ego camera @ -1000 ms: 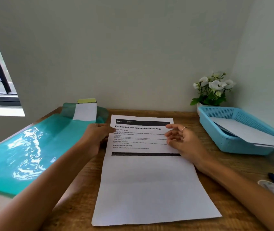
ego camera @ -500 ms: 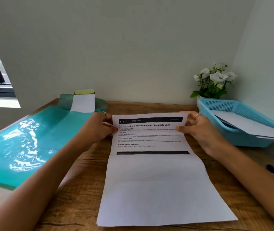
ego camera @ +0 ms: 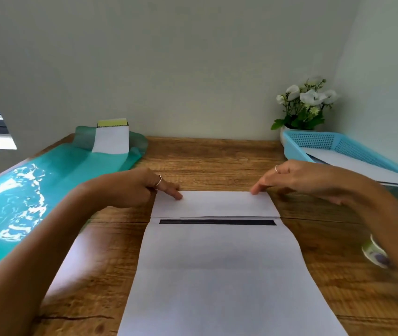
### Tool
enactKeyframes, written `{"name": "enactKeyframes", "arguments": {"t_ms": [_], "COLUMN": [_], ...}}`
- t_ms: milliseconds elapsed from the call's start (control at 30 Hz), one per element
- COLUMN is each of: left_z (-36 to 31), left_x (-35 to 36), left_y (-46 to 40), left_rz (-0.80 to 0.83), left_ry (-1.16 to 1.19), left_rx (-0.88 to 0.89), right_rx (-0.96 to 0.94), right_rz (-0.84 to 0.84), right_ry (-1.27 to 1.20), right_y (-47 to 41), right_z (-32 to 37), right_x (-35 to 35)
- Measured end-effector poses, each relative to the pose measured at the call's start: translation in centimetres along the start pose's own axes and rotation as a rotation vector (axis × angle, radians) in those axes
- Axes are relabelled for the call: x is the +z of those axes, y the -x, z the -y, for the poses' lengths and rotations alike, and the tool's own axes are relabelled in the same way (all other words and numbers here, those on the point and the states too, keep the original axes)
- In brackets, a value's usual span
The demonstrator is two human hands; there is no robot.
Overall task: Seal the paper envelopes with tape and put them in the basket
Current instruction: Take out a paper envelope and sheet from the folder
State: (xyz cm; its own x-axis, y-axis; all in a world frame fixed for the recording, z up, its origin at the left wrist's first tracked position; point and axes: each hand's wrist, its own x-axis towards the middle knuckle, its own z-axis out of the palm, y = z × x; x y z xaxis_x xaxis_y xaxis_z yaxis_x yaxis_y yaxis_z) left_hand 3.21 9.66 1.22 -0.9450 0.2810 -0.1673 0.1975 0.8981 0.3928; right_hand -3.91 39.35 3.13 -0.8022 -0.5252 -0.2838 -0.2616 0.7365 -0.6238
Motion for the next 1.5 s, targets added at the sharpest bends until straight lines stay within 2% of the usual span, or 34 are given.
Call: {"name": "enactKeyframes", "arguments": {"t_ms": [167, 233, 300, 467, 567, 667, 800, 900, 1000, 1100, 1300, 1500], "left_z": [-1.7, -2.7, -3.3, -3.0, -2.9, -2.8, -2.6, -2.8, -2.8, -2.9, -3.1, -3.0], "left_x": [2.4, 4.0, 5.3, 6.1, 6.3, 5.9, 4.6, 3.9, 3.4, 3.1, 3.0, 3.1], "left_y": [-1.4, -2.0, -2.3, -2.8, -2.8, -2.5, -1.8, -1.6, -1.4, -1.4, -1.7, -1.8], "left_rz": [-0.207, -0.127, -0.053, -0.052, -0.045, -0.012, 0.067, 0.065, -0.001, -0.058, -0.092, -0.116], "left_ry": [-0.132, -0.134, -0.174, -0.238, -0.245, -0.234, -0.245, -0.208, -0.17, -0.119, -0.047, -0.019], "left_rx": [-0.017, -0.019, 0.01, -0.016, -0.049, -0.108, -0.162, -0.179, -0.155, -0.134, -0.127, -0.116], "right_rx": [-0.073, -0.093, -0.147, -0.266, -0.186, -0.015, 0.162, 0.204, 0.173, 0.15, 0.055, -0.006], "right_rz": [-0.114, -0.181, -0.164, -0.062, -0.039, -0.019, -0.052, -0.086, -0.121, -0.121, -0.026, -0.031], "right_ry": [0.419, 0.462, 0.482, 0.605, 0.651, 0.71, 0.728, 0.77, 0.776, 0.667, 0.625, 0.619], "right_y": [-1.2, -1.3, -1.5, -2.3, -1.8, -0.6, 0.0, 0.7, 1.0, 0.4, -1.2, -1.8], "right_z": [0.7, 1.4, 1.6, 1.5, 2.0, 2.4, 2.8, 3.6, 3.8, 3.2, 2.3, 2.7], "right_x": [2.6, 4.5, 6.5, 9.2, 8.8, 7.8, 6.7, 5.6, 4.6, 3.9, 2.8, 2.4]}}
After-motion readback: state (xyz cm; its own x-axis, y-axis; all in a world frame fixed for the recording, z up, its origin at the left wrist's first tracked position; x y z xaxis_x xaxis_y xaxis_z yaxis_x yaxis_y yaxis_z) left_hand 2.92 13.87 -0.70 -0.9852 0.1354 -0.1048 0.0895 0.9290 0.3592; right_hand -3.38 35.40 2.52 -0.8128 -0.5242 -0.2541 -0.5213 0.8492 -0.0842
